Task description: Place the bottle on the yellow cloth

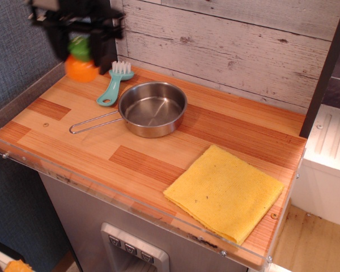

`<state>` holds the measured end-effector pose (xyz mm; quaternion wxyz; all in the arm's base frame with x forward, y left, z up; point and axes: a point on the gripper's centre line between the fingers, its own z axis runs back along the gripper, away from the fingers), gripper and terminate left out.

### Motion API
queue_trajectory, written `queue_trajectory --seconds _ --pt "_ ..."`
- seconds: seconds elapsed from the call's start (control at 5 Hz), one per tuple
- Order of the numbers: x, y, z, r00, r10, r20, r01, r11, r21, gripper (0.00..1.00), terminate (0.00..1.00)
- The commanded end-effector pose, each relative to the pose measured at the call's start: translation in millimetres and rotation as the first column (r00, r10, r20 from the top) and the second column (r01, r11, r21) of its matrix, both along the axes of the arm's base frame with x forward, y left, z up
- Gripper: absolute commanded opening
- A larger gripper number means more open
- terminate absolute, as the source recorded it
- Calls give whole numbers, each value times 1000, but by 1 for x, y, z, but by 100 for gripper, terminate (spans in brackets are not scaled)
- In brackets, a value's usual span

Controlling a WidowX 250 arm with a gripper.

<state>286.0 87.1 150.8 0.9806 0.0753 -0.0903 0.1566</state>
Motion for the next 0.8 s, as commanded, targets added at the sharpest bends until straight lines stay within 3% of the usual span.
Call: queue_trajectory --seconds 0.0,0.2,0.4,0.6 --pt "-24 -86 -1 943 -314 107 329 929 -171 0 0" --pt "-42 -133 -32 902 -421 93 430 870 -241 0 0" --pt "-51 -179 -68 861 -509 26 499 831 -246 0 0" --pt "-55 -227 -87 830 -557 -25 538 813 -224 0 0"
